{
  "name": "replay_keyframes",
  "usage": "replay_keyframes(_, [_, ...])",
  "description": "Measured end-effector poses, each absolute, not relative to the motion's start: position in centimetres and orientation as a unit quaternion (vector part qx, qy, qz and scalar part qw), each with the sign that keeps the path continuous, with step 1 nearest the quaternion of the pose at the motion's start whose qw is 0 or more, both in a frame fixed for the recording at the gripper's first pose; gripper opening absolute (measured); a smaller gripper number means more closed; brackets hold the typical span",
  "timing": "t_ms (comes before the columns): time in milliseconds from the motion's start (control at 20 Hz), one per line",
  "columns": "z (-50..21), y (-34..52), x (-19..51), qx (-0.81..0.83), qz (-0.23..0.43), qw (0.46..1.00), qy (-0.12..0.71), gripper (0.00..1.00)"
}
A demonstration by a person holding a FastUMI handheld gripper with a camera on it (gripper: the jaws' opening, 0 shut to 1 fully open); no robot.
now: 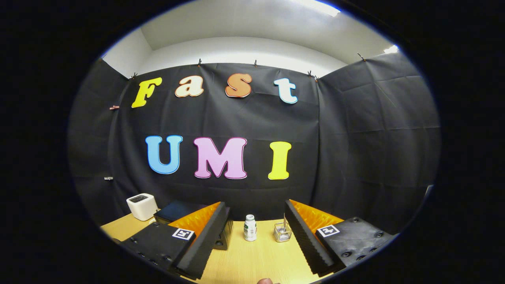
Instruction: Open the toaster oven, put the food inside, and close the toaster oven door.
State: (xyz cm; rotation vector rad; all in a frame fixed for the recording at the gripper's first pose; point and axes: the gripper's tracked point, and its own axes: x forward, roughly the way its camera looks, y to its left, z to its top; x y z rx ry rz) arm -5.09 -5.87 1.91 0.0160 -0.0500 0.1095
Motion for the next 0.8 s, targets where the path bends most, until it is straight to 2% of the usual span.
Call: replay_keyframes(800, [2.1,-7.9,-5.0,0.006,0.042,0.999,-0.033,0.97])
